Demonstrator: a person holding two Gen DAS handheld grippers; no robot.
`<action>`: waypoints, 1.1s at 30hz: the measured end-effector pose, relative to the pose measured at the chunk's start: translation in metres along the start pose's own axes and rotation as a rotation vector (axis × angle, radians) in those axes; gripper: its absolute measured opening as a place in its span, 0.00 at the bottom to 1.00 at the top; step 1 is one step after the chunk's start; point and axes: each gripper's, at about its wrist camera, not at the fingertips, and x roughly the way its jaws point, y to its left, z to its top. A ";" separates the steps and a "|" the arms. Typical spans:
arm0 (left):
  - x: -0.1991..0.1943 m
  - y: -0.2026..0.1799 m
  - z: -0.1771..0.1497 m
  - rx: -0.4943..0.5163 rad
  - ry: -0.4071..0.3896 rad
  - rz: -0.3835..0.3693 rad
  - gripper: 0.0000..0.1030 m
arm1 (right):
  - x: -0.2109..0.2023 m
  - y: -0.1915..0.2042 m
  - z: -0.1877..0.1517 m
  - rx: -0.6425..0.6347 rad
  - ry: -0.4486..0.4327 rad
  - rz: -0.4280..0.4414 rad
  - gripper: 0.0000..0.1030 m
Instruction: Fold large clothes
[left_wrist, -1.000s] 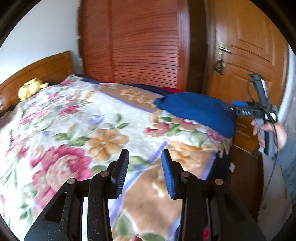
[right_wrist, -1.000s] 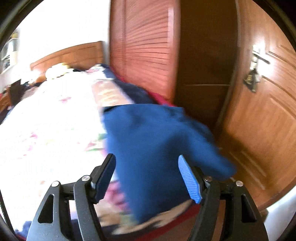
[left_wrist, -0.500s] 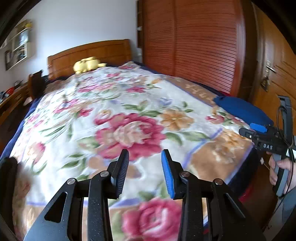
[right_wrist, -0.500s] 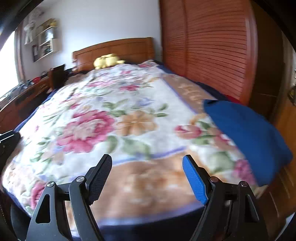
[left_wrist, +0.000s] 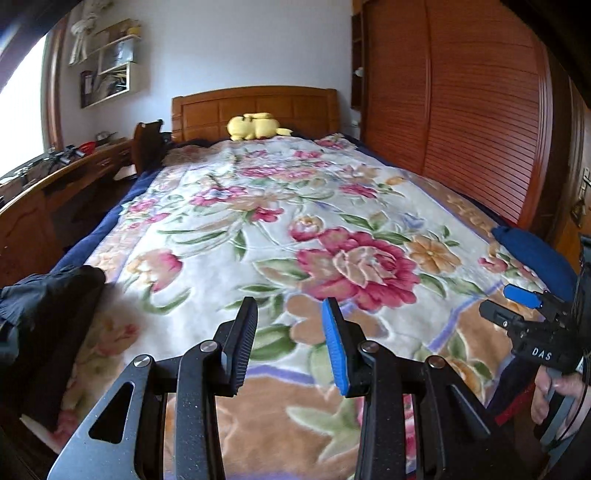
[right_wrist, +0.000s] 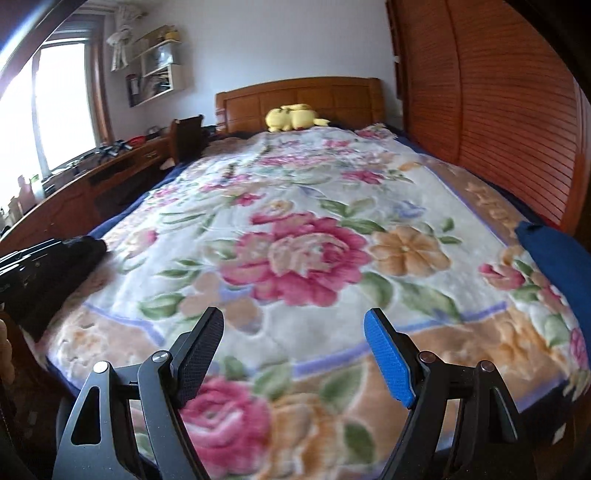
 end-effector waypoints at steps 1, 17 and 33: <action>-0.004 0.003 0.000 -0.006 -0.006 0.001 0.36 | -0.001 0.005 0.001 -0.004 -0.006 0.007 0.78; -0.071 0.013 0.008 -0.022 -0.144 0.023 0.36 | -0.048 0.022 -0.005 -0.048 -0.170 0.049 0.78; -0.076 0.010 0.006 -0.030 -0.142 0.036 0.36 | -0.052 0.020 -0.008 -0.049 -0.187 0.046 0.78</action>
